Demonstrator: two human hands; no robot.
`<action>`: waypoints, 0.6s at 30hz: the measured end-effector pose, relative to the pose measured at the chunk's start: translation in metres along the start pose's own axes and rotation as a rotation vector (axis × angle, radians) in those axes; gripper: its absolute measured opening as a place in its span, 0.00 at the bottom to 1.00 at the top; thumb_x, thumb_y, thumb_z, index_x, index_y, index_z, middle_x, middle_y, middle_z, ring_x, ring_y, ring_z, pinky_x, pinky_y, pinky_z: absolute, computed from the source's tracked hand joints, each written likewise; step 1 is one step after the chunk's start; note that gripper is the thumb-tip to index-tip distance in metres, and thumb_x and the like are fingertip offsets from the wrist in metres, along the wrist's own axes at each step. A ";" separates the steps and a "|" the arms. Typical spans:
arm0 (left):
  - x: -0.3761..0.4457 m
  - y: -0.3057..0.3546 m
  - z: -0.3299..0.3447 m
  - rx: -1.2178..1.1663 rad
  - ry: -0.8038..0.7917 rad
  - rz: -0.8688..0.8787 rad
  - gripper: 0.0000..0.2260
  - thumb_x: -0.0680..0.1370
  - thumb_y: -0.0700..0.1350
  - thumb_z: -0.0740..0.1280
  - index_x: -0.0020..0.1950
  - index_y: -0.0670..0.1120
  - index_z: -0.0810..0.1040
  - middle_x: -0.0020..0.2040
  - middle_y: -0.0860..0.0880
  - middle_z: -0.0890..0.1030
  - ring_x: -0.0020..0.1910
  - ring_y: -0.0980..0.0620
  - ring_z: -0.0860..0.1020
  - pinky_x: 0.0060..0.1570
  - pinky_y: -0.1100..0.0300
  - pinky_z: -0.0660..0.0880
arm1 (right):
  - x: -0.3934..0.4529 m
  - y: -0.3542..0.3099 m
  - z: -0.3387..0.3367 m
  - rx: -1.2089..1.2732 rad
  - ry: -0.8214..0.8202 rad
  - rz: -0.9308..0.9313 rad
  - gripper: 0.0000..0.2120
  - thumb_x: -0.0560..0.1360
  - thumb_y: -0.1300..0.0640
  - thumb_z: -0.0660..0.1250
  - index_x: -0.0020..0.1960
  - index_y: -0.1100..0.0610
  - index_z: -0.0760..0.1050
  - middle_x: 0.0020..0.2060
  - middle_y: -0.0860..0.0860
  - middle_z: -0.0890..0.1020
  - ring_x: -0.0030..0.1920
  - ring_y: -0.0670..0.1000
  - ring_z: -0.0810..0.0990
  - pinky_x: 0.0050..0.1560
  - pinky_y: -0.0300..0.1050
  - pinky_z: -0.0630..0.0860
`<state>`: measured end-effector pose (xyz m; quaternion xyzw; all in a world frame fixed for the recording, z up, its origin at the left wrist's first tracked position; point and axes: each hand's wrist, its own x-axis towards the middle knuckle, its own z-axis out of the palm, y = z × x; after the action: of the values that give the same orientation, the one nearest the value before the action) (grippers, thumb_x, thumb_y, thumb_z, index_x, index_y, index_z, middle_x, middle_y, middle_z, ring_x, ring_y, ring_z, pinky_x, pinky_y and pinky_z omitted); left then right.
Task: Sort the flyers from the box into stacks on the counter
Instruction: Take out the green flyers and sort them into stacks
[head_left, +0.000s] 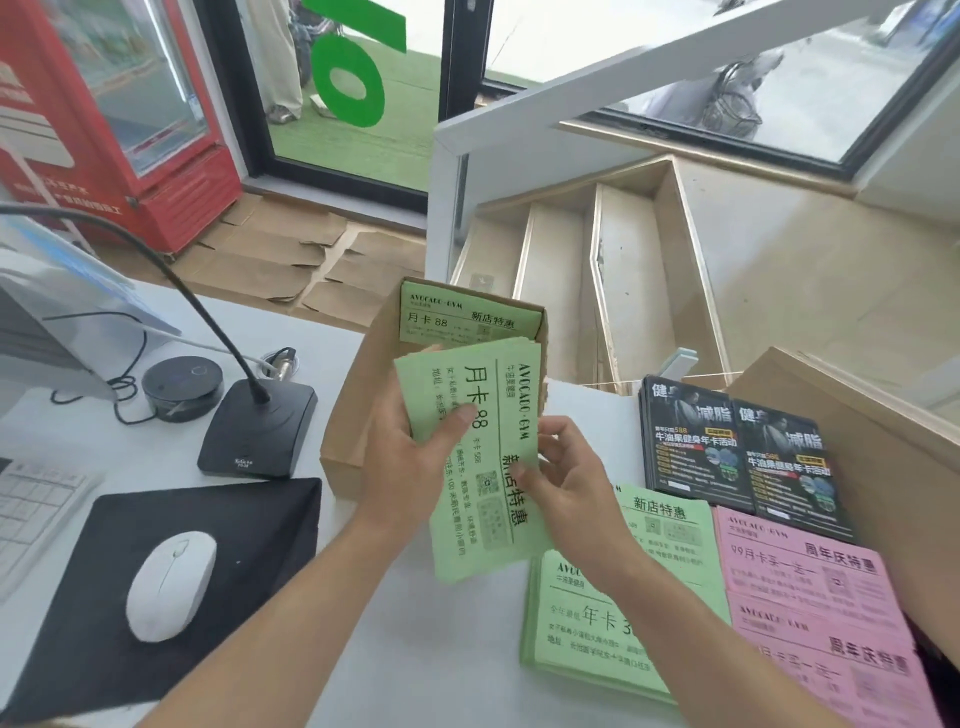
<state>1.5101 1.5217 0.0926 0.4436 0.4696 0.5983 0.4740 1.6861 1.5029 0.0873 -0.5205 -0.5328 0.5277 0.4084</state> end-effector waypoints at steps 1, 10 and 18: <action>-0.016 -0.001 0.002 0.011 -0.002 -0.011 0.15 0.75 0.42 0.74 0.59 0.54 0.80 0.54 0.48 0.86 0.53 0.46 0.85 0.50 0.43 0.83 | -0.011 0.008 0.000 0.017 -0.039 0.013 0.10 0.81 0.70 0.62 0.58 0.58 0.71 0.56 0.52 0.85 0.58 0.53 0.84 0.59 0.53 0.80; -0.119 -0.026 -0.024 0.200 -0.085 -0.161 0.07 0.73 0.50 0.75 0.46 0.50 0.79 0.46 0.49 0.86 0.50 0.47 0.84 0.50 0.41 0.81 | -0.064 0.064 0.008 -0.257 -0.191 0.056 0.18 0.78 0.69 0.67 0.60 0.48 0.75 0.53 0.41 0.85 0.56 0.43 0.83 0.58 0.43 0.79; -0.148 -0.013 -0.023 0.252 0.021 -0.049 0.13 0.73 0.44 0.76 0.55 0.52 0.79 0.50 0.52 0.83 0.54 0.50 0.81 0.53 0.56 0.78 | -0.072 0.061 0.007 -0.239 -0.242 -0.045 0.08 0.78 0.61 0.71 0.54 0.53 0.75 0.47 0.46 0.82 0.55 0.51 0.82 0.57 0.51 0.78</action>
<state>1.5132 1.3741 0.0633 0.4818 0.5568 0.5275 0.4238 1.6953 1.4247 0.0349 -0.4860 -0.6485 0.5101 0.2883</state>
